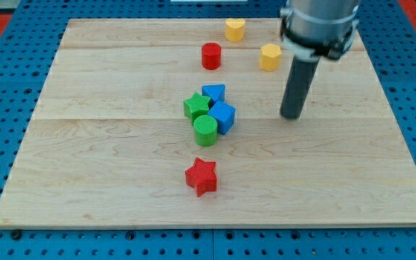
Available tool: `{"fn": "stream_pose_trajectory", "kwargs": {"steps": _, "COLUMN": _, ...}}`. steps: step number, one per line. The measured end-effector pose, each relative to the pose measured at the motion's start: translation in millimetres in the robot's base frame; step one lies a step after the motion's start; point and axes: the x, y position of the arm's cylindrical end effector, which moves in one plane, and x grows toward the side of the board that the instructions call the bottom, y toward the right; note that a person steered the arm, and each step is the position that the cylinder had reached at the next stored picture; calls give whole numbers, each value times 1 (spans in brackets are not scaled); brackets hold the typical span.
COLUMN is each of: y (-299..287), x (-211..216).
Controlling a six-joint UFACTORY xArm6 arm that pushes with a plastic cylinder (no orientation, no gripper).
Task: Move the red circle diagonally bottom left to the yellow heart
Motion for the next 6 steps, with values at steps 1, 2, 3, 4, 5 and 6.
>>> {"fn": "stream_pose_trajectory", "kwargs": {"steps": 1, "y": -36, "x": -63}}
{"fn": "stream_pose_trajectory", "kwargs": {"steps": 2, "y": -94, "x": -97}}
{"fn": "stream_pose_trajectory", "kwargs": {"steps": 3, "y": -152, "x": -125}}
{"fn": "stream_pose_trajectory", "kwargs": {"steps": 4, "y": -272, "x": -110}}
{"fn": "stream_pose_trajectory", "kwargs": {"steps": 5, "y": -305, "x": -103}}
{"fn": "stream_pose_trajectory", "kwargs": {"steps": 6, "y": -319, "x": -109}}
